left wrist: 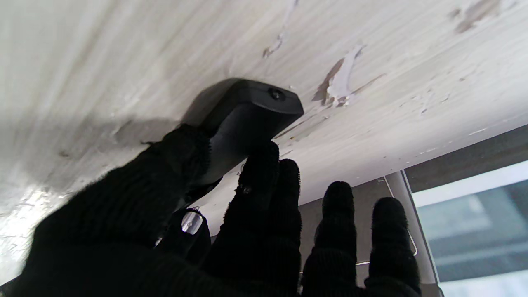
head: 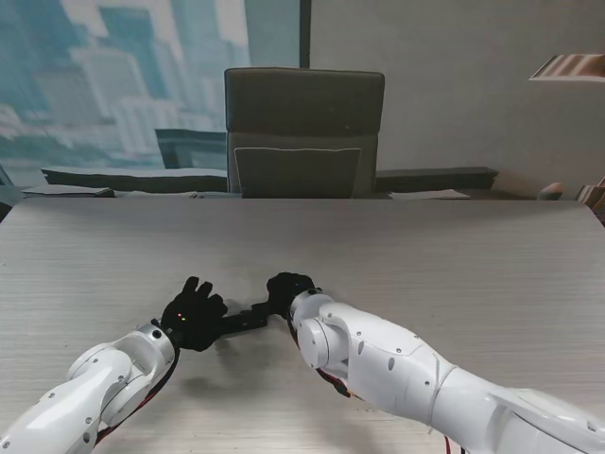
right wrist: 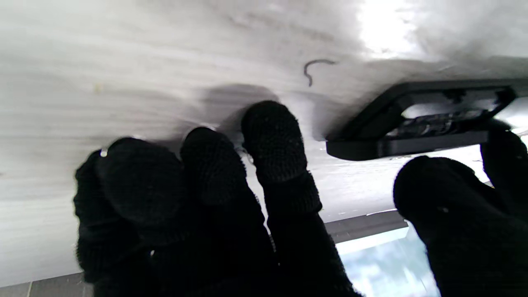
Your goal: Install the batteries into the remote control and close the cover
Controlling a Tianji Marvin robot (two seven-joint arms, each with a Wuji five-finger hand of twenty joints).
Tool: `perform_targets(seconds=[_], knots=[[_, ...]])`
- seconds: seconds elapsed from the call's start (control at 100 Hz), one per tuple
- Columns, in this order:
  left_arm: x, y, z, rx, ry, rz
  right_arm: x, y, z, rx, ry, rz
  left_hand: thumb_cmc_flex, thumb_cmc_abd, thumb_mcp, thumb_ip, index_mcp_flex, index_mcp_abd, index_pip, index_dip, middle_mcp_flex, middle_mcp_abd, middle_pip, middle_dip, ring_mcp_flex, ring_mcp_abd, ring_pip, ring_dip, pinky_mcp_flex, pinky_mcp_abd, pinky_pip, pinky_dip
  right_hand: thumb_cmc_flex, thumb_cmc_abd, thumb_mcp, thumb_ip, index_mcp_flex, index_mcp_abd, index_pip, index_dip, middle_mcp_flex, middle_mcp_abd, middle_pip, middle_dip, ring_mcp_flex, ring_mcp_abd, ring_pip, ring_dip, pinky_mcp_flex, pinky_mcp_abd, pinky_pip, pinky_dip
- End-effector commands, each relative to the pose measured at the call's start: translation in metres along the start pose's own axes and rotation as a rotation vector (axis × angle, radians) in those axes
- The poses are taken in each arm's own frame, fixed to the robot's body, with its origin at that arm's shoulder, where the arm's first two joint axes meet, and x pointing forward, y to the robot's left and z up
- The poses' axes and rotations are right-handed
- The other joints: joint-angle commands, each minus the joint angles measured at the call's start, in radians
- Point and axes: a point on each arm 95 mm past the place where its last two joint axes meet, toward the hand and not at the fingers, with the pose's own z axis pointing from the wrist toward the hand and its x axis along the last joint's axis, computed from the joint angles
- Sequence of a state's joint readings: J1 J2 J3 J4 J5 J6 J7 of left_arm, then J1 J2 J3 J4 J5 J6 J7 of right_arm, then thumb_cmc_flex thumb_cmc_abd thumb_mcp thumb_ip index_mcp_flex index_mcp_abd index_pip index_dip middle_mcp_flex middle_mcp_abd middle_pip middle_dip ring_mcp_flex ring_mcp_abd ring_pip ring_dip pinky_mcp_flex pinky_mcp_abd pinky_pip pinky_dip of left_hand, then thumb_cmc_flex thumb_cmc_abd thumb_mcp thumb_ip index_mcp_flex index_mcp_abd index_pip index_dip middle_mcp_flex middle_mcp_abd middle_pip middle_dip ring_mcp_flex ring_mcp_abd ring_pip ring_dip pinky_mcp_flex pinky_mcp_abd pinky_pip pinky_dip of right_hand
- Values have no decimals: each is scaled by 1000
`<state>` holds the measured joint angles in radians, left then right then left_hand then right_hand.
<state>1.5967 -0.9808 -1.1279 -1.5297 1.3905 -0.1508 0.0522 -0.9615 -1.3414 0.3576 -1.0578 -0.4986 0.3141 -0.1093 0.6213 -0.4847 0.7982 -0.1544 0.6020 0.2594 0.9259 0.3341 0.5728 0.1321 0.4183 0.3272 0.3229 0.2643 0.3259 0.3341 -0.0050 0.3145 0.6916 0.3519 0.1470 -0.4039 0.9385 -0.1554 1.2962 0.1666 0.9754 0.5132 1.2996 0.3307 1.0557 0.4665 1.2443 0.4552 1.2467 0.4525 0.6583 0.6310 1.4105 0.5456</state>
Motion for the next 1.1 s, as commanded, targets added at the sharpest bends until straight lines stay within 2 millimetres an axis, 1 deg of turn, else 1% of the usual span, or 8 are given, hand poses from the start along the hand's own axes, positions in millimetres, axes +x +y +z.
perform_targets(seconds=[0.0, 0.15, 0.35, 0.6, 0.69, 0.81, 0.87, 1.09], knots=[[10, 29, -7, -92, 14, -11, 5, -9, 1, 36, -2, 12, 134, -24, -37, 33, 52, -318, 200, 81, -16, -14, 16, 11, 10, -15, 17, -3, -6, 6, 18, 9, -33, 34, -17, 23, 22, 1, -23, -14, 77, 42, -5, 8, 33, 29, 34, 2, 19, 50, 32, 3], [10, 29, -7, -93, 15, -12, 9, -11, 5, 47, -10, 19, 135, -24, -37, 33, 52, -317, 200, 81, -16, -15, 16, 11, 9, -16, 16, -4, -7, 5, 17, 9, -11, 25, -9, 27, 10, 4, -54, -37, 52, 43, -9, 16, 32, 20, 26, -5, 18, 45, 34, 2], [9, 29, -8, -92, 12, -11, 8, -17, 5, 61, -1, -30, 135, -23, -37, 33, 52, -321, 200, 81, -17, -15, 16, 11, 10, -16, 17, -3, -7, 6, 16, 8, 98, -160, 109, 26, -95, 2, -127, -20, -43, 28, 27, 39, 25, -30, 6, -33, 0, 6, 43, 1], [9, 29, -8, -92, 12, -11, -1, -22, 0, 55, 12, -52, 135, -23, -38, 33, 52, -317, 200, 80, -17, -15, 16, 11, 8, -15, 16, -3, -6, 5, 17, 9, 206, -269, 214, 19, -147, -3, -151, -17, -76, 6, 38, 35, 0, -56, -3, -31, -15, -15, 33, -6], [9, 29, -7, -94, 14, -10, -3, -24, -1, 46, 19, -52, 134, -24, -38, 33, 53, -317, 200, 81, -16, -15, 16, 11, 8, -13, 16, -3, -6, 5, 17, 9, 247, -315, 238, -71, -181, -10, -96, -148, -85, -2, 41, 27, -7, -66, -13, -25, -21, -26, 29, -15], [10, 29, -7, -96, 14, -10, -3, -26, -3, 36, 46, -36, 135, -24, -37, 33, 53, -318, 200, 81, -17, -15, 16, 11, 9, -15, 17, -3, -6, 5, 17, 9, 289, -357, 260, -124, -224, -17, -28, -233, -100, -16, 41, 24, -18, -82, -25, -24, -28, -41, 21, -24], [10, 29, -7, -96, 14, -10, -2, -28, -4, 30, 61, -28, 135, -23, -37, 33, 52, -315, 200, 81, -16, -15, 16, 11, 7, -16, 16, -4, -6, 5, 17, 9, 306, -373, 268, -136, -241, -22, 7, -272, -104, -21, 43, 22, -21, -88, -28, -22, -31, -45, 20, -27], [10, 29, -7, -96, 13, -11, 0, -31, -8, 27, 111, -19, 135, -24, -37, 33, 53, -314, 200, 80, -16, -16, 17, 11, 9, -15, 16, -3, -6, 5, 17, 9, 308, -426, 284, -152, -263, -37, 47, -297, -108, -36, 44, 19, -26, -103, -34, -23, -34, -55, 15, -33]])
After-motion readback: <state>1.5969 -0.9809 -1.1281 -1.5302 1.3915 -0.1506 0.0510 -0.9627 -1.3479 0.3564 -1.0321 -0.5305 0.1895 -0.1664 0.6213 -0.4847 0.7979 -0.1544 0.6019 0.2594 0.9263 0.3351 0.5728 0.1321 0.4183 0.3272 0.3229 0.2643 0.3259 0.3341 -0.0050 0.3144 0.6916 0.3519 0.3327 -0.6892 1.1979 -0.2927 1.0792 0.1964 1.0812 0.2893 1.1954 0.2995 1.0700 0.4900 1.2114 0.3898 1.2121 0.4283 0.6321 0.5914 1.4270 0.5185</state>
